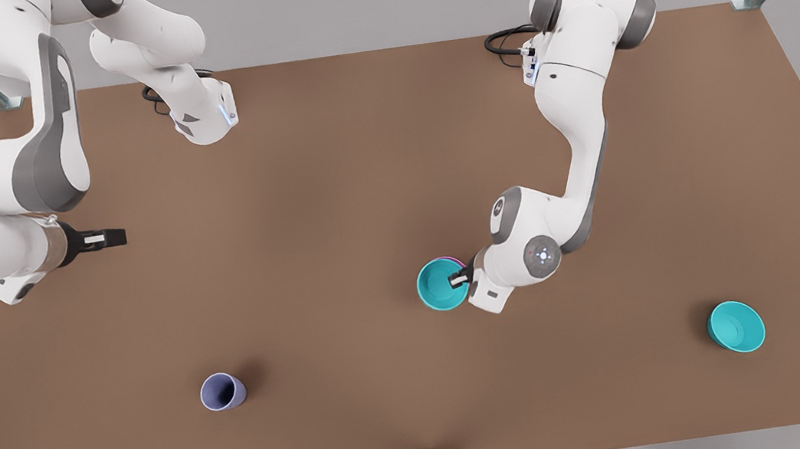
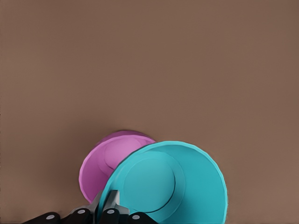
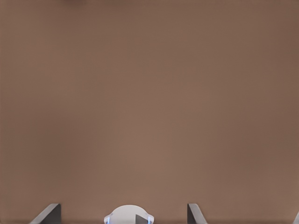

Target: Stack the blue bowl on the pink bowl

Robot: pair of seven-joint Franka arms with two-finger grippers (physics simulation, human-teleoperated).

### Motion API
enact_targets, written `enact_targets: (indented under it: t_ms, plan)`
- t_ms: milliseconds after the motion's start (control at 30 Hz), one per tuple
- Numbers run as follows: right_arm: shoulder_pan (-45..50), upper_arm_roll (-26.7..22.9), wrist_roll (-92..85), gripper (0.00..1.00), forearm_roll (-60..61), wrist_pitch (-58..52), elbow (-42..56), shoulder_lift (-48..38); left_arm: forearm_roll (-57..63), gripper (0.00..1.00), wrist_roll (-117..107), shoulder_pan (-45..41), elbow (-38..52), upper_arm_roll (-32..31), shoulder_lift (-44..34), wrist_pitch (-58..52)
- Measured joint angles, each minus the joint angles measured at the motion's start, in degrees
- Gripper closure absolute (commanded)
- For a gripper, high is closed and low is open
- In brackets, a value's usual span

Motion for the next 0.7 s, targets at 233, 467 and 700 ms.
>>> enact_targets:
  t_ms: [233, 467, 700]
  plan:
    - [0.0, 0.0, 0.0, 0.00, 0.0, 0.1, 0.1, 0.6, 0.6, 0.79, -3.6, -0.4, -3.4, 0.0, -1.6, 0.4]
    - [0.0, 0.0, -0.1, 0.00, 0.0, 0.2, 0.2, 1.0, 0.8, 0.79, -6.1, -0.4, -5.6, 0.0, -1.9, 2.0]
    - [0.0, 0.0, -0.1, 0.00, 0.2, 0.3, 0.3, 1.1, -1.2, 0.00, -5.6, -0.5, -9.0, 4.0, -9.6, 0.1]
